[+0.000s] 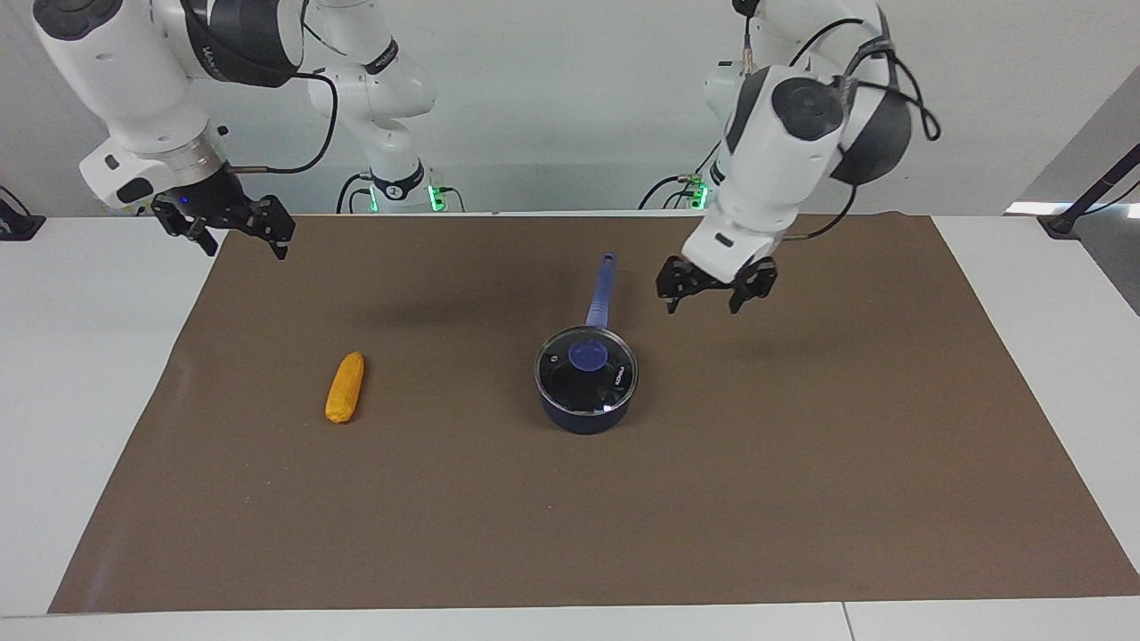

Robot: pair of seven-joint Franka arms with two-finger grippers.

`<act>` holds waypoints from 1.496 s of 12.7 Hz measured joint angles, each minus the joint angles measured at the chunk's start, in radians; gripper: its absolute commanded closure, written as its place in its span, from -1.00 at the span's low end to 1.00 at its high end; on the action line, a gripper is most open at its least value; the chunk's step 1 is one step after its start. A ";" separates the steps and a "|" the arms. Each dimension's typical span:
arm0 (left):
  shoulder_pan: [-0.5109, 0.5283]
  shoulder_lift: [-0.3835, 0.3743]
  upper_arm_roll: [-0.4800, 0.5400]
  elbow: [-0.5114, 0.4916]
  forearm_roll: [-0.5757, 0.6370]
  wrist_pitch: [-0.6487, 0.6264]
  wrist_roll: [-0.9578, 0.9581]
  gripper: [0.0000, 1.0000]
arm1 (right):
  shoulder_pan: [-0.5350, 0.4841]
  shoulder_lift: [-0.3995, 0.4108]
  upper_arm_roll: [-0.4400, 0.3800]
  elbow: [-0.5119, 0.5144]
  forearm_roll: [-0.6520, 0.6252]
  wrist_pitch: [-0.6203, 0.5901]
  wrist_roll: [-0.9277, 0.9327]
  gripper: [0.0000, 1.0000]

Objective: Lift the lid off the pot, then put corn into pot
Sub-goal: 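Reach the left gripper to the pot lid while the right gripper reaches the corn, then grasp the lid knob with the left gripper while the right gripper grasps the corn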

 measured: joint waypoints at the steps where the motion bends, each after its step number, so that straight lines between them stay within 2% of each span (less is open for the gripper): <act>1: -0.035 0.048 0.001 0.025 0.000 0.022 -0.031 -1.00 | 0.000 0.000 0.000 -0.003 0.000 0.040 0.000 -1.00; 3: -0.080 0.108 0.004 0.052 0.000 0.043 -0.072 -1.00 | -0.001 -0.003 -0.001 -0.049 0.002 0.171 0.000 -1.00; 6: -0.115 0.162 0.007 0.080 0.000 0.063 -0.105 -1.00 | 0.005 -0.011 -0.001 -0.247 0.023 0.486 0.000 -1.00; 7: -0.119 0.170 0.007 0.082 0.000 0.072 -0.109 -1.00 | 0.010 -0.002 -0.001 -0.306 0.029 0.552 0.002 -1.00; 11: -0.133 0.195 0.007 0.086 0.000 0.094 -0.116 -1.00 | 0.081 0.072 0.004 -0.423 0.039 0.687 0.050 -0.97; 14: -0.140 0.198 0.007 0.086 0.000 0.102 -0.117 -1.00 | 0.081 0.131 0.003 -0.484 0.039 0.849 0.052 -0.96; 19: -0.150 0.212 0.007 0.086 0.005 0.121 -0.117 -1.00 | 0.081 0.231 0.003 -0.514 0.039 0.901 0.052 -0.96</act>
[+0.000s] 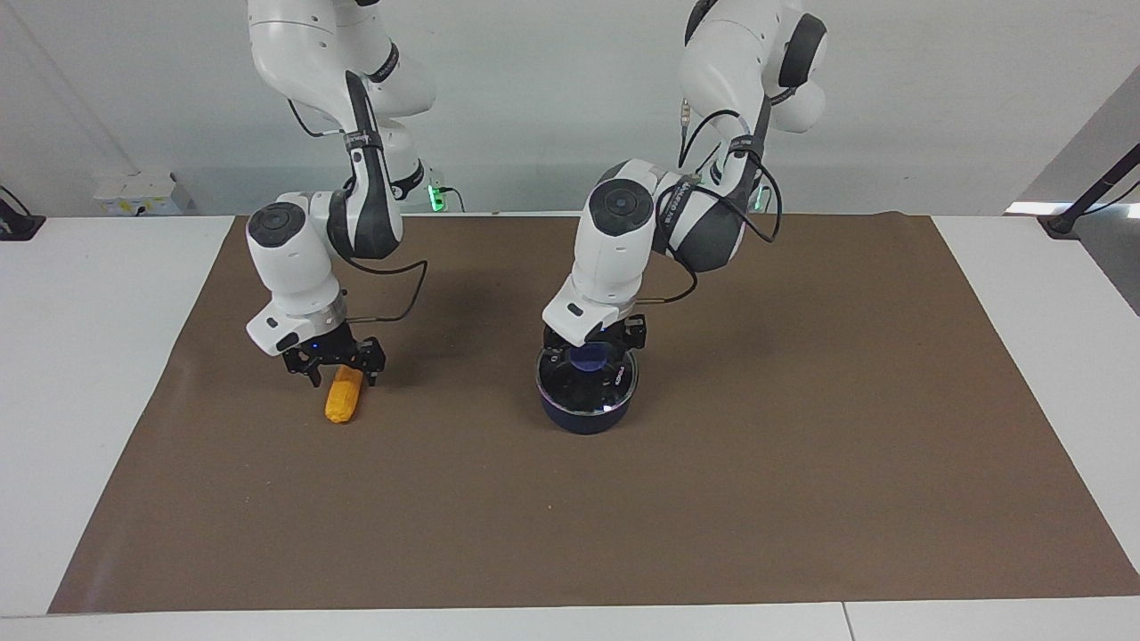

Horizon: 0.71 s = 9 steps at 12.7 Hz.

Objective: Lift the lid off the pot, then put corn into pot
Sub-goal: 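Grasp the lid knob with the left gripper while the right gripper grasps the corn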

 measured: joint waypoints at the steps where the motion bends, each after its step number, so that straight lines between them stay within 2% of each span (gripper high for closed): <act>1: 0.000 0.002 0.000 0.000 0.001 0.001 0.000 -1.00 | 0.000 0.016 0.000 0.000 0.000 0.008 0.000 -0.62; 2: 0.000 0.002 0.000 0.000 0.002 0.001 0.000 -1.00 | -0.001 0.024 0.000 0.001 0.000 0.012 0.000 0.01; 3: -0.001 0.003 0.000 0.000 0.004 0.002 0.000 -1.00 | -0.003 0.025 -0.001 0.003 0.000 0.012 0.000 0.75; 4: -0.001 0.003 0.000 0.000 0.005 0.003 0.000 -1.00 | -0.003 0.025 -0.002 0.008 0.000 0.006 0.000 1.00; 9: -0.004 0.009 0.000 -0.001 0.008 0.019 0.000 -1.00 | 0.000 -0.008 0.005 0.103 0.000 -0.140 0.000 1.00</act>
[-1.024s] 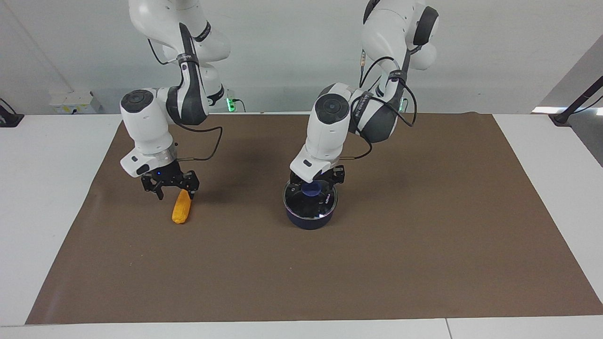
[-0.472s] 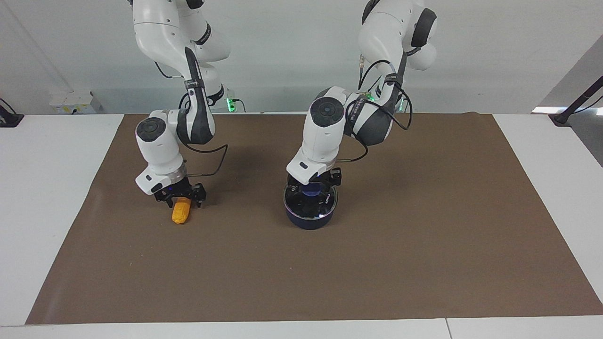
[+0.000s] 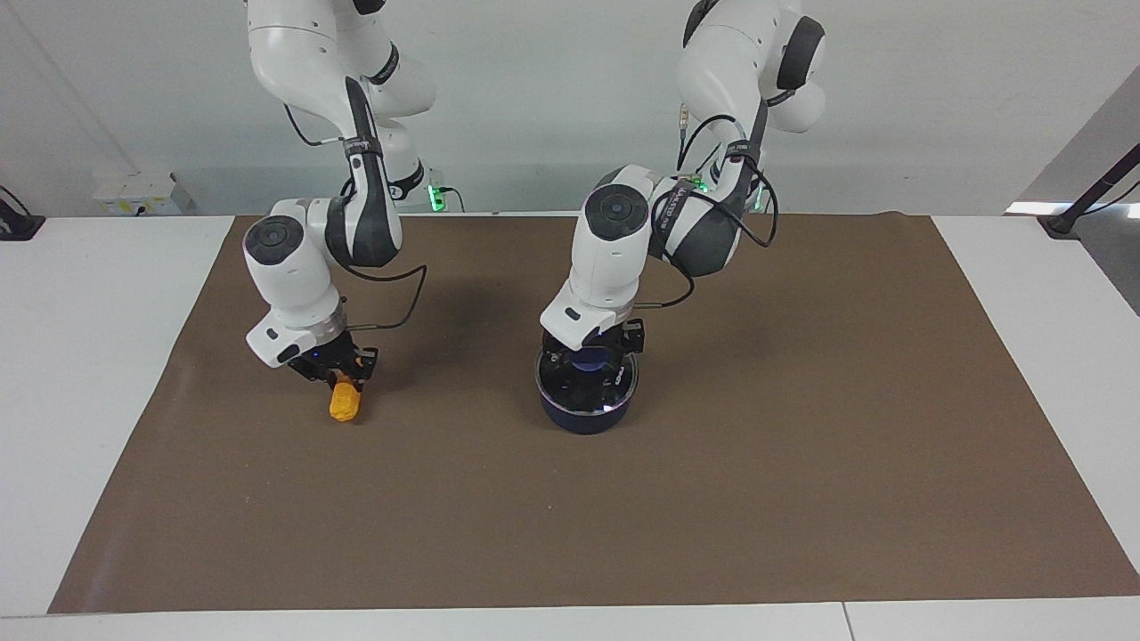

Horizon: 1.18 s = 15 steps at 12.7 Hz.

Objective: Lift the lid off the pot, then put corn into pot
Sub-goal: 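Grasp the lid knob with the left gripper while the right gripper grasps the corn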

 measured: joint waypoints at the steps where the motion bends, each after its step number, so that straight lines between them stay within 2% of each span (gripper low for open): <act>1: -0.002 0.001 0.000 0.000 0.000 0.003 0.000 -1.00 | 0.001 -0.017 0.001 0.021 0.000 -0.020 0.000 1.00; 2: -0.003 0.002 0.000 0.000 0.000 0.006 0.000 -0.97 | 0.000 -0.033 0.008 0.056 0.000 -0.069 0.000 1.00; 3: -0.004 0.003 0.000 0.000 0.000 0.009 0.000 -0.82 | 0.001 -0.047 0.021 0.115 0.000 -0.160 0.000 1.00; 5: -0.004 0.004 0.001 0.000 0.001 0.011 0.000 -0.80 | 0.002 -0.059 0.056 0.261 0.000 -0.371 0.000 1.00; 6: -0.004 0.004 0.001 -0.001 0.005 0.012 -0.001 -0.80 | 0.002 -0.059 0.070 0.308 0.000 -0.435 0.000 1.00; 9: -0.004 0.007 0.001 -0.006 0.013 0.012 -0.012 -0.80 | 0.001 -0.047 0.077 0.337 0.004 -0.471 0.000 1.00; 11: -0.005 0.007 0.001 -0.006 0.014 0.012 -0.022 -0.75 | -0.001 -0.036 0.076 0.346 0.068 -0.489 0.000 1.00; 12: -0.006 0.007 0.001 -0.006 0.014 0.012 -0.027 -0.61 | -0.003 -0.036 0.075 0.352 0.104 -0.500 0.000 1.00; 14: -0.006 0.007 0.001 -0.006 0.014 0.012 -0.035 0.05 | -0.003 -0.036 0.074 0.366 0.130 -0.509 0.000 1.00; 15: -0.007 0.007 0.001 -0.006 0.014 0.012 -0.042 0.14 | -0.003 -0.036 0.074 0.373 0.132 -0.509 0.000 1.00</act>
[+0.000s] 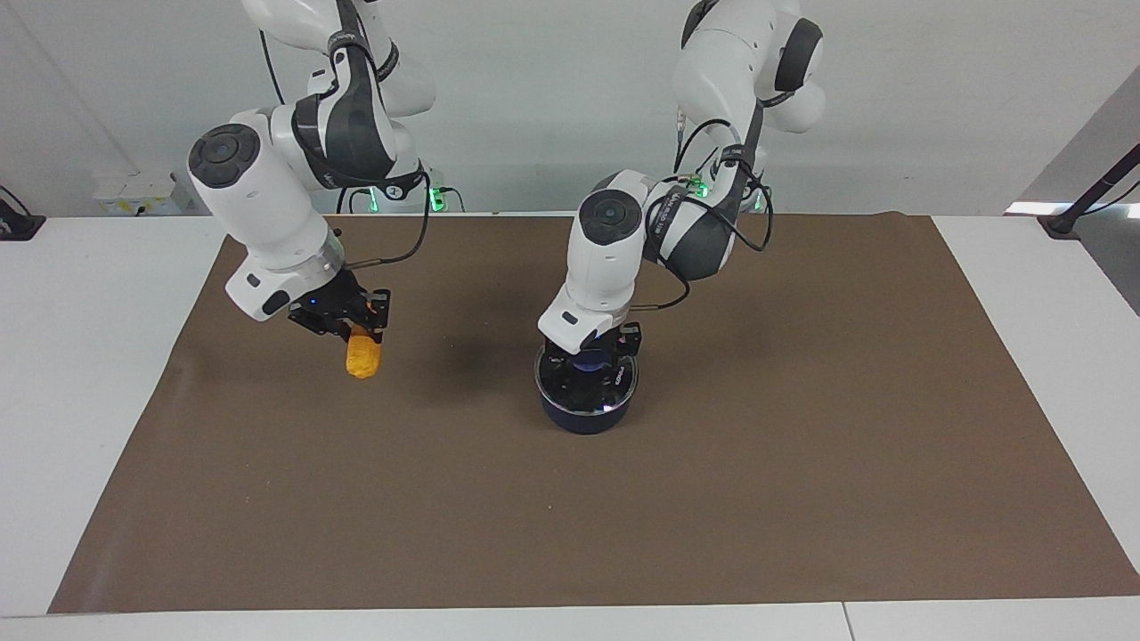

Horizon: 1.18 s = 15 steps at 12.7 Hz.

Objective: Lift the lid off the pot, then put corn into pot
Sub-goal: 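Grasp the lid knob with the left gripper while the right gripper grasps the corn, then lift the lid off with the left gripper while the right gripper lifts the corn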

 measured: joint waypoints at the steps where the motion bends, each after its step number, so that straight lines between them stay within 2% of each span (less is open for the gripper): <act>1: 0.000 0.000 0.000 0.000 0.000 0.000 -0.006 0.28 | 0.000 0.000 0.000 0.005 0.003 0.000 0.000 1.00; 3: 0.000 0.000 0.000 0.000 0.000 -0.001 -0.012 0.30 | 0.001 0.000 0.000 0.011 0.041 0.003 0.007 1.00; 8: 0.001 -0.023 0.003 0.003 -0.003 -0.020 -0.018 0.77 | 0.042 0.000 0.003 0.020 0.079 0.024 0.047 1.00; 12: 0.021 -0.132 0.026 0.008 -0.025 -0.131 -0.020 0.83 | 0.104 0.000 0.004 0.023 0.051 0.035 0.063 1.00; 15: 0.130 -0.201 0.033 0.007 -0.024 -0.218 0.066 0.84 | 0.234 0.022 0.006 0.074 0.006 0.048 0.288 1.00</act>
